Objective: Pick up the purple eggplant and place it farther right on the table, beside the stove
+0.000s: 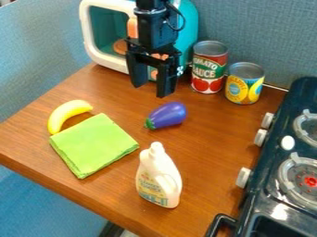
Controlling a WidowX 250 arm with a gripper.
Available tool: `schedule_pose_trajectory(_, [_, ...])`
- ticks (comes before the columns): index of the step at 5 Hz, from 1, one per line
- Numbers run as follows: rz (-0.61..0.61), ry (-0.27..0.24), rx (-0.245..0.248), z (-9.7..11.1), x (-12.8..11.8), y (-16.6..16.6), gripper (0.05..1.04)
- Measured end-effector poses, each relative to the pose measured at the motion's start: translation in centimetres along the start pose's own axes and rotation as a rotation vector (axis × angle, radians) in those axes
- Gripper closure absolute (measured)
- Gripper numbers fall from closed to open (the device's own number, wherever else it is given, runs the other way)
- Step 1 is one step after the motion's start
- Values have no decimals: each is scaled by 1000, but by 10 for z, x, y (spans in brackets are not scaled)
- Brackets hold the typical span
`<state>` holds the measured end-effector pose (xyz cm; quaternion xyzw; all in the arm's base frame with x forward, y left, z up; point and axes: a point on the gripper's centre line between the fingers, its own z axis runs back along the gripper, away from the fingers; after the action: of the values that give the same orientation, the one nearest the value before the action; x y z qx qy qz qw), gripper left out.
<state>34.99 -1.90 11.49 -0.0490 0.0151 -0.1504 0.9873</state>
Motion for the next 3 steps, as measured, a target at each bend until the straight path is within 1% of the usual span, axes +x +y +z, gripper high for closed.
schedule_pose_trajectory(1, [3, 37, -10, -12, -2, 1, 83])
schedule_pose_trajectory(2, [-43, 29, 90, -18, 2, 18, 83])
schedule_pose_trajectory(3, [-108, 30, 188, -30, 12, 18, 83])
